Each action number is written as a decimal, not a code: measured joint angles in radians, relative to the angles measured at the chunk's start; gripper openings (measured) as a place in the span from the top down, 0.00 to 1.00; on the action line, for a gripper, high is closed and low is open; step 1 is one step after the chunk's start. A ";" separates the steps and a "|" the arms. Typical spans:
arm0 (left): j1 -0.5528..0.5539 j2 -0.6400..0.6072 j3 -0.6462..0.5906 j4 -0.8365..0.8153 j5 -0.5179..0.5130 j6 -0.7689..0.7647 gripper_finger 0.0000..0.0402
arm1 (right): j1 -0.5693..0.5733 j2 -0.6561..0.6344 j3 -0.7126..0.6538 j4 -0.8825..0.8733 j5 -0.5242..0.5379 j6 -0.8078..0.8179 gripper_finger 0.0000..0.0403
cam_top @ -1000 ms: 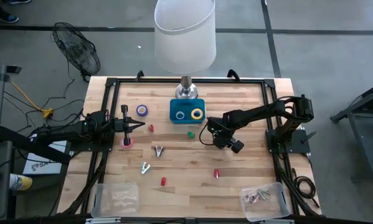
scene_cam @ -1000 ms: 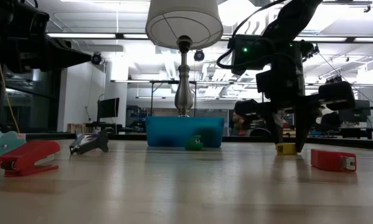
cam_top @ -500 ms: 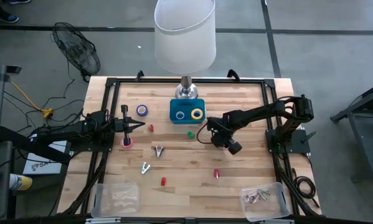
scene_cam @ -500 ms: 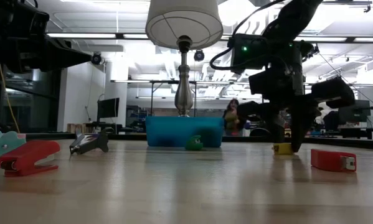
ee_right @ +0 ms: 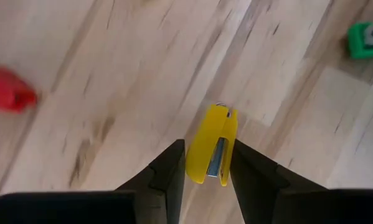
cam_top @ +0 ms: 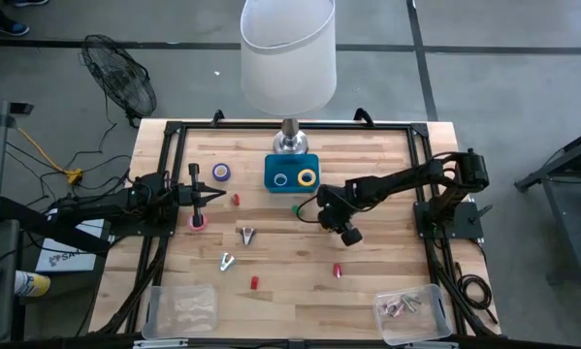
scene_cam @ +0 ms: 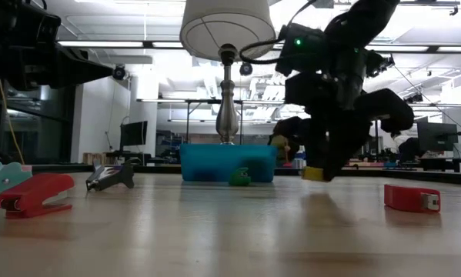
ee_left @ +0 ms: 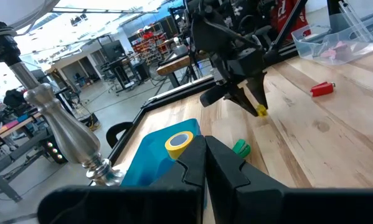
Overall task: Pick and place Stapler, Stapler remover, tape
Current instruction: Put the yellow stapler into the left transparent bin
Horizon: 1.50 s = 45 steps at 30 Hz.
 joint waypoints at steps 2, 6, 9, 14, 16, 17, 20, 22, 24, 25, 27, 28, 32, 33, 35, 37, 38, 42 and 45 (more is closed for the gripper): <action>0.000 0.000 0.000 0.000 0.000 0.000 1.00 | -0.001 0.000 0.000 0.025 -0.002 0.046 0.72; 0.000 0.000 0.000 0.000 0.000 0.000 1.00 | -0.001 0.000 0.000 0.096 0.002 0.117 0.72; 0.000 0.000 0.000 0.000 0.000 0.000 1.00 | -0.001 0.000 0.000 0.160 0.002 0.178 0.72; 0.000 0.000 0.000 0.000 0.000 0.000 1.00 | -0.001 0.000 0.002 0.239 0.002 0.274 0.72; 0.000 0.000 0.000 0.000 0.000 0.000 1.00 | -0.001 0.000 0.002 0.258 0.004 0.314 0.72; 0.000 0.000 0.000 0.000 0.000 0.000 1.00 | -0.001 0.000 0.002 0.266 0.011 0.331 0.72; 0.000 0.000 0.000 0.000 -0.009 0.000 1.00 | -0.001 0.000 0.002 0.277 0.027 0.369 0.72; 0.000 0.000 0.000 0.005 -0.047 0.000 1.00 | -0.001 0.000 0.002 0.282 0.038 0.384 0.72; 0.000 0.000 0.000 0.010 -0.081 0.000 1.00 | -0.002 -0.001 0.002 0.285 0.042 0.402 0.72; 0.000 0.000 0.000 0.010 -0.089 0.000 1.00 | -0.003 -0.001 0.002 0.289 0.043 0.415 0.72; 0.000 0.000 0.000 0.012 -0.091 0.000 1.00 | -0.004 -0.001 0.002 0.306 0.044 0.439 0.72; 0.000 0.000 0.000 0.013 -0.096 0.000 1.00 | -0.004 -0.001 0.002 0.317 0.046 0.448 0.72; 0.000 0.000 0.000 0.065 -0.096 0.000 1.00 | -0.004 -0.001 0.002 0.367 0.067 0.476 0.72; 0.000 0.000 0.000 0.089 -0.094 -0.005 1.00 | -0.004 -0.001 0.002 0.380 0.073 0.483 0.72; 0.000 0.000 0.000 0.131 -0.085 -0.027 1.00 | -0.004 -0.001 0.002 0.404 0.085 0.499 0.72; 0.000 0.000 0.000 0.163 -0.062 -0.060 1.00 | -0.004 -0.001 0.016 0.403 0.095 0.509 0.72; 0.000 0.000 0.000 0.178 -0.049 -0.083 1.00 | -0.004 -0.001 0.026 0.403 0.101 0.510 0.72; 0.000 0.000 0.000 0.212 -0.013 -0.159 1.00 | -0.004 -0.001 0.085 0.404 0.145 0.482 0.72; 0.000 0.003 0.000 0.259 -0.015 -0.167 1.00 | -0.004 -0.002 0.133 0.405 0.166 0.453 0.72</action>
